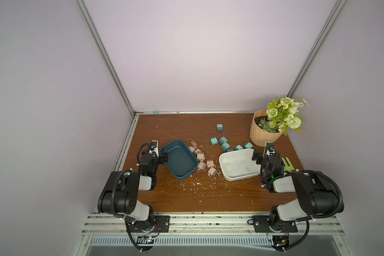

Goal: Place the plugs by color into the storage box
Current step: Adjust the storage box at the center of the board.

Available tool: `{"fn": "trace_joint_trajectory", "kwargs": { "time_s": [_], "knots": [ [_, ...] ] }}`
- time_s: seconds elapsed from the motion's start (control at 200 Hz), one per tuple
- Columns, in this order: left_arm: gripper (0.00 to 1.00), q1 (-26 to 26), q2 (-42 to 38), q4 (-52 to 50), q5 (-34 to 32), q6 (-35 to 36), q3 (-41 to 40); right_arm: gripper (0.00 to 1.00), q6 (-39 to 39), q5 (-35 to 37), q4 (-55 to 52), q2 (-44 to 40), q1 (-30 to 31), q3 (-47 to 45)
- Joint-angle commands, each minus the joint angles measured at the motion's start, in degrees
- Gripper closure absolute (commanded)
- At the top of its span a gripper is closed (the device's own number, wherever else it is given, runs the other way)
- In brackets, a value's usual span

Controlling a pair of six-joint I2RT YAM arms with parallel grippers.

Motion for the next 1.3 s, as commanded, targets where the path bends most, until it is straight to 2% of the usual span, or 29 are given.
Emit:
{"fn": "trace_joint_trajectory", "kwargs": {
  "time_s": [0.0, 1.126, 1.186, 1.221, 1.261, 1.266, 1.296],
  "knots": [
    [0.00, 0.8, -0.4, 2.0, -0.2, -0.9, 0.0, 0.00, -0.3, 0.1, 3.0, 0.3, -0.2, 1.4],
    [0.00, 0.8, -0.7, 0.4, -1.4, -1.3, 0.9, 0.00, -0.5, 0.1, 3.5, 0.0, -0.1, 1.3],
    [0.00, 0.8, -1.3, -0.9, -2.2, -1.8, 1.5, 0.00, -0.6, 0.0, -3.8, -1.8, -0.1, 4.4],
    [0.00, 0.8, -1.9, -3.8, -4.1, -3.3, 3.3, 0.00, -0.4, 0.7, -15.6, -3.2, -0.2, 10.2],
    [0.00, 0.8, -2.4, -13.3, -7.4, -5.2, 8.8, 0.00, 0.4, 2.1, -29.0, -3.0, -0.1, 17.9],
    [0.00, 0.8, -2.4, -17.6, -7.7, -5.2, 9.7, 0.00, 0.5, 2.3, -30.2, -2.9, -0.2, 18.7],
    [0.00, 0.9, -1.7, -28.1, -9.5, -6.5, 15.6, 0.00, 0.8, 3.0, -36.7, -1.8, -0.1, 23.3]
  ]
}}
